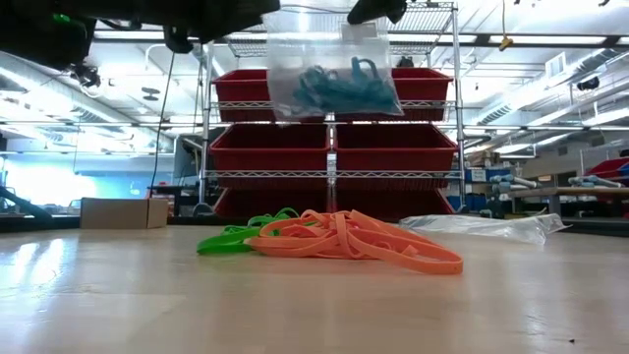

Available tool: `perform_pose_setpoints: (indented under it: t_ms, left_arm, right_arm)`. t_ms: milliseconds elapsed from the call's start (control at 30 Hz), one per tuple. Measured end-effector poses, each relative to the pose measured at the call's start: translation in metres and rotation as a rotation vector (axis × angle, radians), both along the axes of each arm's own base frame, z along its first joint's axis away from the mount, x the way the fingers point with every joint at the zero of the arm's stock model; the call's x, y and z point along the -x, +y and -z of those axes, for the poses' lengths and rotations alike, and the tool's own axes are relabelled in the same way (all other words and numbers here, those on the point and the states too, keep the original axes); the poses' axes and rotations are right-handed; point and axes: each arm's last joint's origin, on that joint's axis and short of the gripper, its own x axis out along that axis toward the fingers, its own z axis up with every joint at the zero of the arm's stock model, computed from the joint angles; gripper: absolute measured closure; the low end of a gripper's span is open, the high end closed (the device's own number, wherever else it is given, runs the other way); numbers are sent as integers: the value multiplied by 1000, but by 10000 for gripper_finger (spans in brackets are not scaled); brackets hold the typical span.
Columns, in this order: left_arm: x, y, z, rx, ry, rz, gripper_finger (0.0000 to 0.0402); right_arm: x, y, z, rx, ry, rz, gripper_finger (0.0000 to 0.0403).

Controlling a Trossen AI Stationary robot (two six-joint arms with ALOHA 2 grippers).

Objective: Sort rubber bands
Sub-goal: Close the top left transparent zip bag

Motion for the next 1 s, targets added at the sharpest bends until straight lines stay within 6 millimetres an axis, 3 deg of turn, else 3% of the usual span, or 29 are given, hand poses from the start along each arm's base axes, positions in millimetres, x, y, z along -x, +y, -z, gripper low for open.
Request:
perform_pose_setpoints:
  t_ms: [1000]
  left_arm:
    - [-1,-1,1,-36,16,32,369]
  right_arm:
    - [0,0,0,-8,0,-12,403]
